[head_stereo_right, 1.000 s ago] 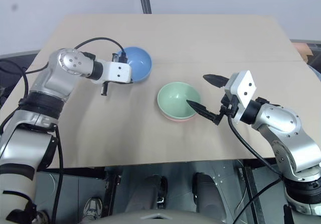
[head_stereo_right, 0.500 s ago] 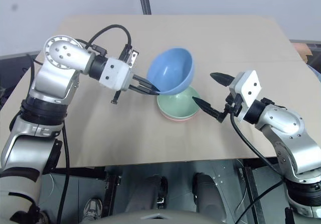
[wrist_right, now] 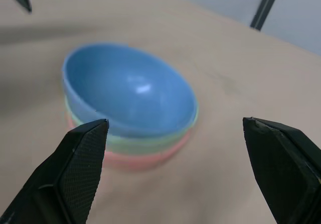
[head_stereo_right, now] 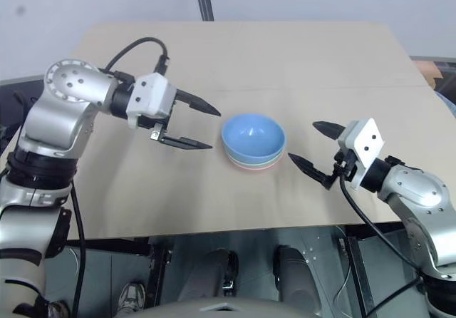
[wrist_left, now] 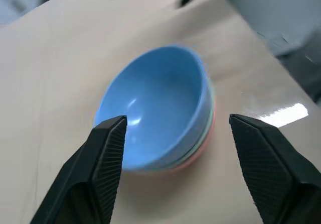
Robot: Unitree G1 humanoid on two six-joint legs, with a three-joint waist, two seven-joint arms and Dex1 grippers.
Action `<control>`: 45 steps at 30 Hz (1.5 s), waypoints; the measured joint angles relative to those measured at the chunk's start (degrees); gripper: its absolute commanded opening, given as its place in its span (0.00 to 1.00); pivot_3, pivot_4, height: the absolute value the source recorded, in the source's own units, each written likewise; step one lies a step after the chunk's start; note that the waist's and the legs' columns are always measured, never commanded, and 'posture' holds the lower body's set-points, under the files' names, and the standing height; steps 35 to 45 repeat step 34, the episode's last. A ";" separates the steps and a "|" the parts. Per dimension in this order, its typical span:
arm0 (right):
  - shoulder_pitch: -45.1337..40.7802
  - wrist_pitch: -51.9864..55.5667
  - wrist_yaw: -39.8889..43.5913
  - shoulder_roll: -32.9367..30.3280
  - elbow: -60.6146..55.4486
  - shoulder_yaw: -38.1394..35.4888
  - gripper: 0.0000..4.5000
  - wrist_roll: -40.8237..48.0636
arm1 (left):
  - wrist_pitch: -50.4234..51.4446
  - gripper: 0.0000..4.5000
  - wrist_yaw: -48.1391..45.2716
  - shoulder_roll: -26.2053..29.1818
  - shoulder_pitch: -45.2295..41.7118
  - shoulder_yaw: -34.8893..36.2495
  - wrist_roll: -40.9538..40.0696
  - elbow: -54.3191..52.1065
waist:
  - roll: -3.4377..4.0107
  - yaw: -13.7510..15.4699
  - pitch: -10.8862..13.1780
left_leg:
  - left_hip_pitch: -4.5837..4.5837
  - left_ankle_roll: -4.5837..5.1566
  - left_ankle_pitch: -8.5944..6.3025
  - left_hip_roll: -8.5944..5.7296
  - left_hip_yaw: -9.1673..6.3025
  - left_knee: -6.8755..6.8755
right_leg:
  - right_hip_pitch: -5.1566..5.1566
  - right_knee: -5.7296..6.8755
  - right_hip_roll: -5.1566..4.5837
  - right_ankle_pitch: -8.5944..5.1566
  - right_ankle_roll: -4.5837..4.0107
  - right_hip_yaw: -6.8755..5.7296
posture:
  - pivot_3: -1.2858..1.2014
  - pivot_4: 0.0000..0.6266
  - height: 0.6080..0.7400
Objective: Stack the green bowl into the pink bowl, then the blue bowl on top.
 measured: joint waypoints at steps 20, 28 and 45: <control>17.50 -0.28 7.12 -2.10 -3.60 -20.06 1.00 9.11 | 10.92 0.77 18.82 -4.00 29.45 21.26 -13.01 -8.41 | 0.00 0.74 -0.03 | 0.68 -0.01 -0.01 0.08 0.10 -0.13 | 0.54 -0.10 -0.05 -0.24 -0.02 0.07 | 0.52 0.24 1.00; 18.02 -0.10 7.45 -3.70 -3.43 -20.60 1.00 9.54 | 12.32 0.77 21.83 -3.95 38.39 24.12 -14.84 -13.62 | 0.00 0.91 -0.03 | 0.67 -0.01 -0.01 0.08 0.09 -0.14 | 0.53 -0.12 -0.12 -0.26 -0.03 0.03 | 0.52 0.24 1.00; 17.94 -0.10 8.44 -4.18 -1.87 -20.58 1.00 9.45 | 12.29 0.77 24.26 -4.67 42.17 25.61 -15.37 -16.93 | 0.00 0.93 -0.04 | 0.66 -0.01 -0.01 0.08 0.10 -0.14 | 0.53 -0.13 -0.13 -0.26 -0.02 0.03 | 0.52 0.24 1.00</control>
